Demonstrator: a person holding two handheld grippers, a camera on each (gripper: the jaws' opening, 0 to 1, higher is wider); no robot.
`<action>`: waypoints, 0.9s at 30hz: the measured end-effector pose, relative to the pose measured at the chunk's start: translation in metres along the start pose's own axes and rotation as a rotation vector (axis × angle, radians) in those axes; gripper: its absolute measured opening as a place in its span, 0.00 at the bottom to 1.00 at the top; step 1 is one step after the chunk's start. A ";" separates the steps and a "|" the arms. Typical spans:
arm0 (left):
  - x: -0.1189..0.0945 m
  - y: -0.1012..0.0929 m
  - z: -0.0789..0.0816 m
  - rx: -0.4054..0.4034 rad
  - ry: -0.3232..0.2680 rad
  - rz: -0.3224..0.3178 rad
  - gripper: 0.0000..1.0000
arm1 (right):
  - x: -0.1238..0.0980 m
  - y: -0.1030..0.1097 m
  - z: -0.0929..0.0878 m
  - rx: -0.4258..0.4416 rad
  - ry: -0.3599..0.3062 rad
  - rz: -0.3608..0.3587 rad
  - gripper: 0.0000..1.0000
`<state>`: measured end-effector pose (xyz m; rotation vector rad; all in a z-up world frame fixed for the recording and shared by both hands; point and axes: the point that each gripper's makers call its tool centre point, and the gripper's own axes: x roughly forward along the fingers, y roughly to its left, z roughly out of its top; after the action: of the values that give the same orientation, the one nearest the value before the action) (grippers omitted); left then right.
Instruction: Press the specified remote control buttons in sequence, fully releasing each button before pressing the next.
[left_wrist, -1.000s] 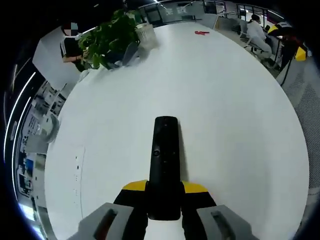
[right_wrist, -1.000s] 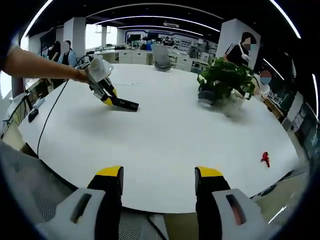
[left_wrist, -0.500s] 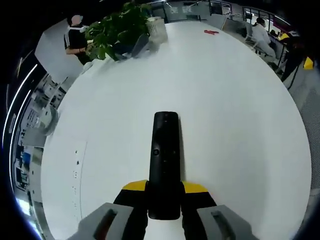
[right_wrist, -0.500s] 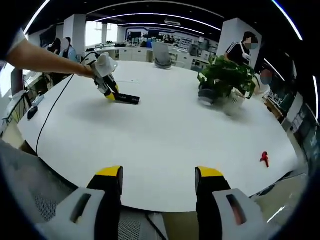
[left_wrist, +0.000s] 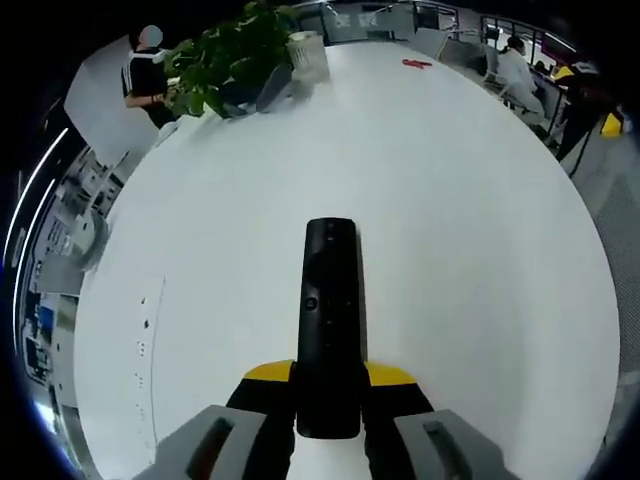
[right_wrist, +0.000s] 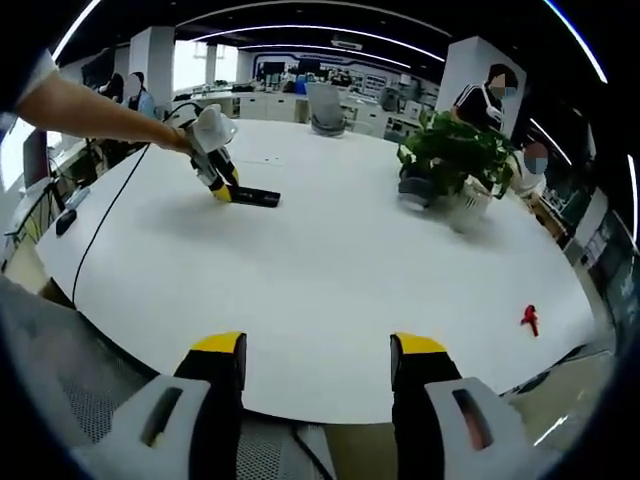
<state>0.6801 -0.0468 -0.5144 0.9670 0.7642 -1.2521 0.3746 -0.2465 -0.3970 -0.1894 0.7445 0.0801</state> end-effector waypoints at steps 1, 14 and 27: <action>0.000 0.000 0.000 -0.004 -0.001 0.001 0.25 | 0.000 0.000 0.000 0.000 -0.001 0.000 0.60; -0.006 0.008 -0.004 -0.109 -0.029 0.096 0.41 | -0.002 -0.002 0.007 0.001 -0.043 -0.011 0.70; -0.060 -0.009 -0.006 -0.320 -0.212 0.164 0.76 | -0.003 -0.001 0.019 -0.007 -0.115 -0.016 1.00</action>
<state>0.6610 -0.0165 -0.4647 0.6128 0.6784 -1.0322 0.3850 -0.2442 -0.3813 -0.1956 0.6283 0.0780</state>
